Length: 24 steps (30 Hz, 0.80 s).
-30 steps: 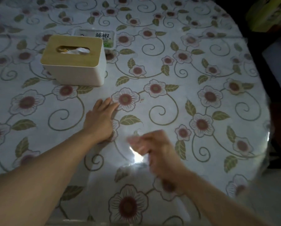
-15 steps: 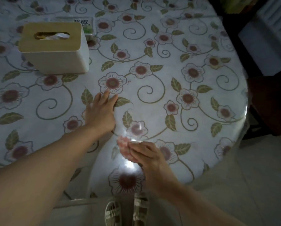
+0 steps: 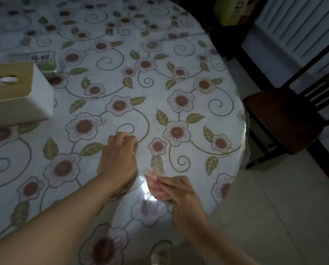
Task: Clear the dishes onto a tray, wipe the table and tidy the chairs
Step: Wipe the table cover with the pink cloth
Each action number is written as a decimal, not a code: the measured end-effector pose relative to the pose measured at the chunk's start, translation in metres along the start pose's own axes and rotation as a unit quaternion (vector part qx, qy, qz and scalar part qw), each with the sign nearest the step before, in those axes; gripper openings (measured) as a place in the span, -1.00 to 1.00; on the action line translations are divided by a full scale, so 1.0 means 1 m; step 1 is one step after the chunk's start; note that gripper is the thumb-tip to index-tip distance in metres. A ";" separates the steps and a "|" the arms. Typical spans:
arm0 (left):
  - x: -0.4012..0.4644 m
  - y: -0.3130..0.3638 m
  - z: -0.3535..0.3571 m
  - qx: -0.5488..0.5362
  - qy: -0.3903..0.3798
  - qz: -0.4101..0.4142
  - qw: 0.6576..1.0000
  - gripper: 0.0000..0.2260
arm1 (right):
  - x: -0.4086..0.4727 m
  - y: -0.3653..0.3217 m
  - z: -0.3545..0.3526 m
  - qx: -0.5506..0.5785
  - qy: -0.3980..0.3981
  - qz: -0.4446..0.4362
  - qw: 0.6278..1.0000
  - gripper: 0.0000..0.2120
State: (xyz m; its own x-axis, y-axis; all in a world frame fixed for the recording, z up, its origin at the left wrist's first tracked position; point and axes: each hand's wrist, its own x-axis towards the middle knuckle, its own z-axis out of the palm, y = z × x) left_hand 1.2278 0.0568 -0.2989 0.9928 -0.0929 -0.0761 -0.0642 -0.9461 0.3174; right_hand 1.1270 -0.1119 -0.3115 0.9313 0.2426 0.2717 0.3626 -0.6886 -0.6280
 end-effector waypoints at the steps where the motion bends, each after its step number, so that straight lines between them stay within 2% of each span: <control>1: 0.006 0.003 0.000 0.001 0.000 -0.001 1.000 -0.75 | 0.005 0.009 -0.009 0.020 0.016 0.016 1.000 -0.70; 2: 0.014 0.006 0.000 0.003 0.001 0.000 1.000 -0.74 | 0.013 0.020 -0.023 0.009 0.036 0.040 0.998 -0.77; 3: 0.022 0.009 -0.001 0.008 0.003 0.005 1.000 -0.73 | 0.026 0.031 -0.035 -0.035 0.071 0.051 0.996 -0.77; 5: 0.040 0.013 -0.001 0.022 -0.012 0.018 1.000 -0.65 | 0.060 0.062 -0.059 -0.049 0.098 0.124 0.986 -0.78; 7: 0.062 0.015 0.000 0.039 -0.047 0.028 0.998 -0.53 | 0.095 0.103 -0.076 -0.021 0.155 0.224 0.962 -0.69; 10: 0.094 0.018 0.006 0.057 -0.093 0.025 0.994 -0.46 | 0.132 0.159 -0.079 -0.077 0.178 0.337 0.921 -0.56; 12: 0.108 0.018 0.008 0.056 -0.100 0.021 0.993 -0.45 | 0.147 0.157 -0.059 -0.084 0.180 0.336 0.921 -0.58; 14: 0.112 0.016 0.008 0.054 -0.087 0.024 0.994 -0.45 | 0.147 0.113 -0.028 -0.024 0.142 0.286 0.947 -0.81; 15: 0.112 0.015 0.007 0.059 -0.076 0.028 0.995 -0.45 | 0.143 0.090 -0.009 0.005 0.118 0.249 0.961 -0.81; 17: 0.108 0.014 0.007 0.074 -0.059 0.043 0.995 -0.47 | 0.130 0.061 0.019 -0.008 0.054 0.189 0.981 -0.51; 18: 0.108 0.013 0.005 0.072 -0.055 0.048 0.995 -0.49 | 0.126 0.060 0.025 -0.015 0.042 0.180 0.983 -0.45; 20: 0.116 0.012 0.001 0.048 -0.040 0.067 0.996 -0.53 | 0.133 0.063 0.015 0.007 0.027 0.216 0.976 -0.62; 21: 0.123 0.012 -0.001 0.035 -0.031 0.080 0.996 -0.57 | 0.141 0.064 0.004 0.015 0.051 0.210 0.976 -0.73; 22: 0.131 0.012 -0.004 0.031 -0.021 0.093 0.995 -0.60 | 0.148 0.067 -0.006 0.032 0.065 0.227 0.971 -0.76; 24: 0.149 0.019 -0.010 0.046 -0.030 0.098 0.994 -0.61 | 0.161 0.079 -0.028 0.087 0.080 0.261 0.958 -0.67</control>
State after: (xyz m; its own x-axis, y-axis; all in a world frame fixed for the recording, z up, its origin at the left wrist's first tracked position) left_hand 1.3751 0.0284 -0.2951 0.9524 -0.2942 -0.0793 -0.2676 -0.9321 0.2443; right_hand 1.3045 -0.1464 -0.2970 0.9750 -0.2217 -0.0136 -0.1387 -0.5600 -0.8168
